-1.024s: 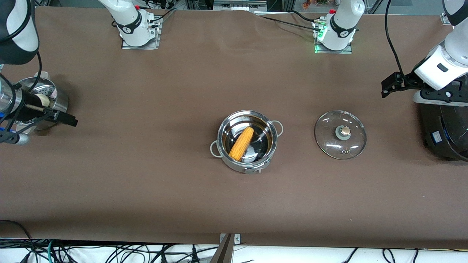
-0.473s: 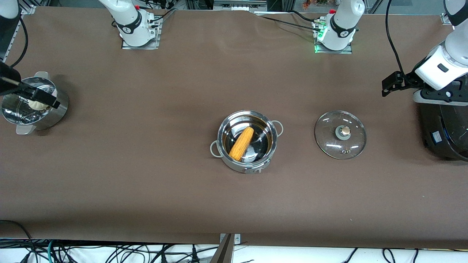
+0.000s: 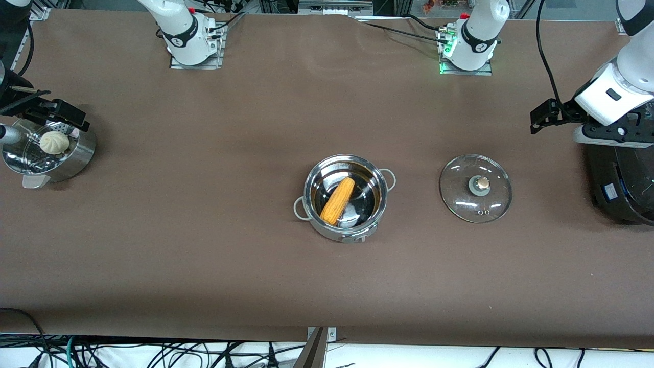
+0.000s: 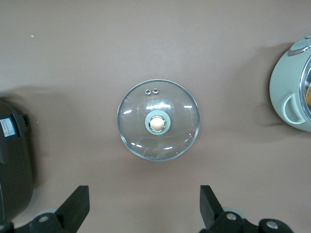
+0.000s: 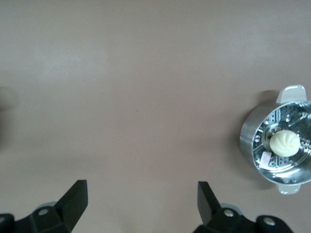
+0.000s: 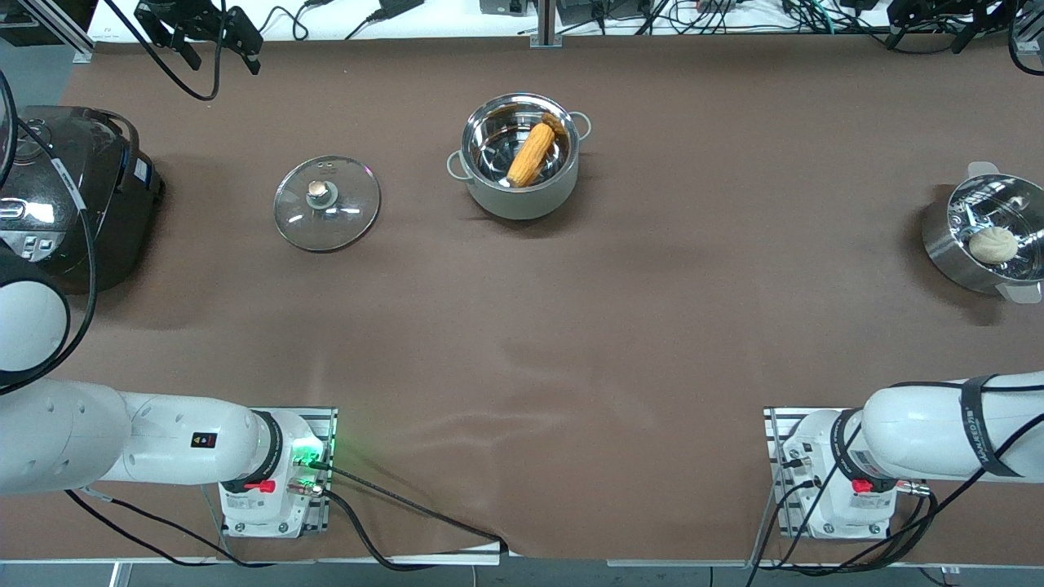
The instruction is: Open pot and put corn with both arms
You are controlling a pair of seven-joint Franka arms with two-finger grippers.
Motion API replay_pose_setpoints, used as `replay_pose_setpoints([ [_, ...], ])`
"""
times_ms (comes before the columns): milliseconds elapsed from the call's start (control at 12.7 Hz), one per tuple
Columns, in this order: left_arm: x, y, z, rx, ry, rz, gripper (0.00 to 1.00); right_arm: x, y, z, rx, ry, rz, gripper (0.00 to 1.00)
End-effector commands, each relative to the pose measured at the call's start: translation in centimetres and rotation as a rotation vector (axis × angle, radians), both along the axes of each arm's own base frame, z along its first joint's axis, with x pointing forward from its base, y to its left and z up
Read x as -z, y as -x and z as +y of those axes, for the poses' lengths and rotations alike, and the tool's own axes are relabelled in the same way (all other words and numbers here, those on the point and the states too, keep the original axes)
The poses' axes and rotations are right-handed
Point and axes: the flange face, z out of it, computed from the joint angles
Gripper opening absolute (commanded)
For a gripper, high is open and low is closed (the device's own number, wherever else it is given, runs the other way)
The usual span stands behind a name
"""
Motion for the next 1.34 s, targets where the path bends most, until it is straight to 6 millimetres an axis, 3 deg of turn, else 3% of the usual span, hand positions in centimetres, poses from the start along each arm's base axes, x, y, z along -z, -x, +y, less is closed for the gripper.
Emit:
replay_pose_setpoints([
  [0,-0.5,0.5,-0.2,-0.009,0.016,0.002,1.00,-0.2,0.8,-0.1,-0.046,0.006,0.002,1.00],
  [158,-0.5,0.5,-0.2,-0.009,0.016,0.002,1.00,1.0,-0.2,-0.2,-0.070,-0.001,0.022,1.00],
  [473,-0.5,0.5,-0.1,-0.011,0.016,0.004,1.00,0.5,-1.4,-0.8,-0.076,-0.007,0.008,1.00],
  [709,-0.5,0.4,-0.1,-0.011,0.016,0.004,1.00,1.5,-1.9,-2.0,-0.052,-0.018,0.024,1.00],
  [1261,-0.3,0.5,0.0,-0.013,0.015,0.019,1.00,1.0,-2.4,-1.9,-0.057,-0.014,0.010,1.00],
])
